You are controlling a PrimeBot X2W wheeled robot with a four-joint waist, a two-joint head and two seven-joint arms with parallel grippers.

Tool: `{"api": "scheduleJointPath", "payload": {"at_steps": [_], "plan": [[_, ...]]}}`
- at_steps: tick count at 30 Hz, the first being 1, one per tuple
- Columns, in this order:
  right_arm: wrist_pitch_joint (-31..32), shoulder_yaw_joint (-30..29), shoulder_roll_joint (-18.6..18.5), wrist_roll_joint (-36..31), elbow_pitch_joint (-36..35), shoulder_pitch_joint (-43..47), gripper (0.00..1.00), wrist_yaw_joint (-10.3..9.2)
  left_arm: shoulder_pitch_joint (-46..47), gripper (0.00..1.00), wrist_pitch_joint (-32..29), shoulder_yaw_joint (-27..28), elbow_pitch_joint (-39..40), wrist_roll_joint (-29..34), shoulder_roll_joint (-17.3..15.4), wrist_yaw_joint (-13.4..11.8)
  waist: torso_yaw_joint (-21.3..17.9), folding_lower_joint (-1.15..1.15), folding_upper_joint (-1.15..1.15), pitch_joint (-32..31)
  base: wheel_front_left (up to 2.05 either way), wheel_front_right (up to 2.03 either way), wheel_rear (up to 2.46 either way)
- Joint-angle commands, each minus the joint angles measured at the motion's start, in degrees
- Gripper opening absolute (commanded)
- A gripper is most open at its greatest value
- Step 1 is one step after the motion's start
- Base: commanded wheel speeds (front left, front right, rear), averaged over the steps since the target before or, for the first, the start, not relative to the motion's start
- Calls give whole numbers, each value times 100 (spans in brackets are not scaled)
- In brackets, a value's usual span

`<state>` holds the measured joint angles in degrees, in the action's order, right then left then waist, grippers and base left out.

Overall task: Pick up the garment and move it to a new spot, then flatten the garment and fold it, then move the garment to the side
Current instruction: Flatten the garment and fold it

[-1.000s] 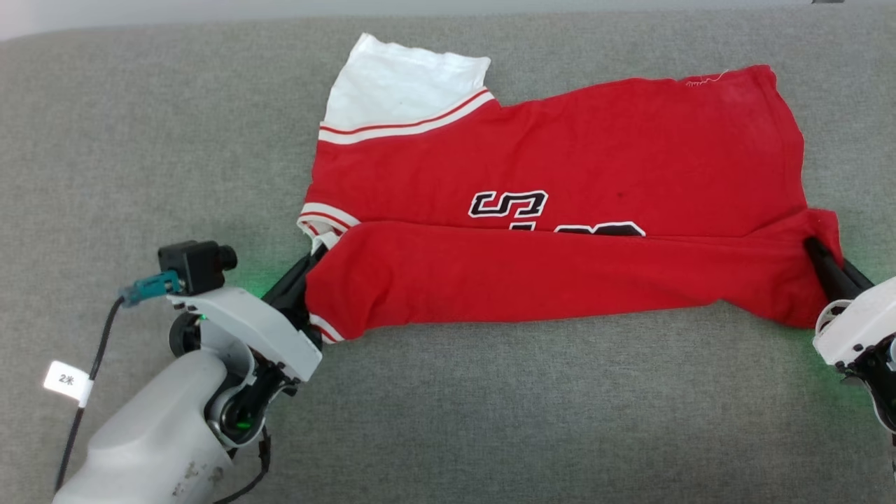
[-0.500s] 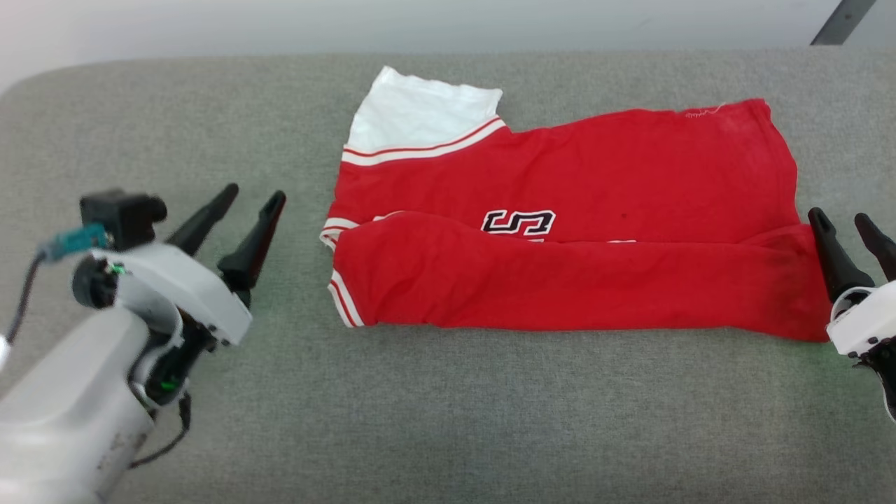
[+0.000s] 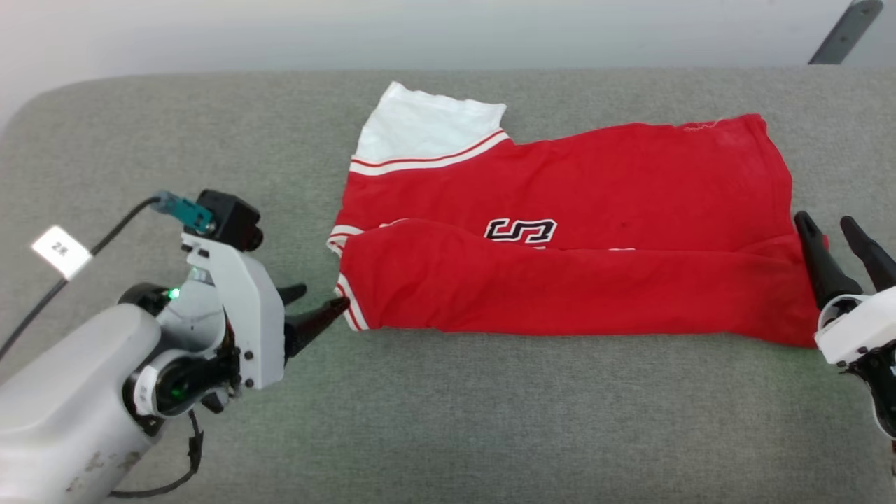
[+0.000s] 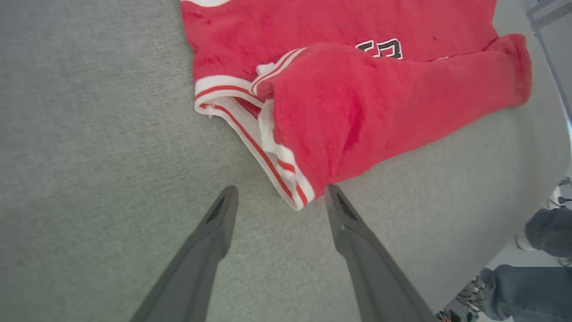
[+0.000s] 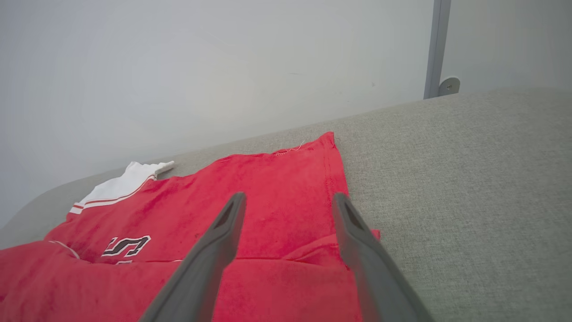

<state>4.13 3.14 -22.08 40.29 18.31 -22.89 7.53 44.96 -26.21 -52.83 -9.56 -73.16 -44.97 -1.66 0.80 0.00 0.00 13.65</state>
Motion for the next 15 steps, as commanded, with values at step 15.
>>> {"api": "scheduleJointPath", "payload": {"at_steps": [15], "plan": [[201, -125, 189, -70, -494, -23, 100, -9, 1, 100, -889, 17, -1056, -939, 366, 133, -641, 0, 0, 590, 0, 0, 0]]}}
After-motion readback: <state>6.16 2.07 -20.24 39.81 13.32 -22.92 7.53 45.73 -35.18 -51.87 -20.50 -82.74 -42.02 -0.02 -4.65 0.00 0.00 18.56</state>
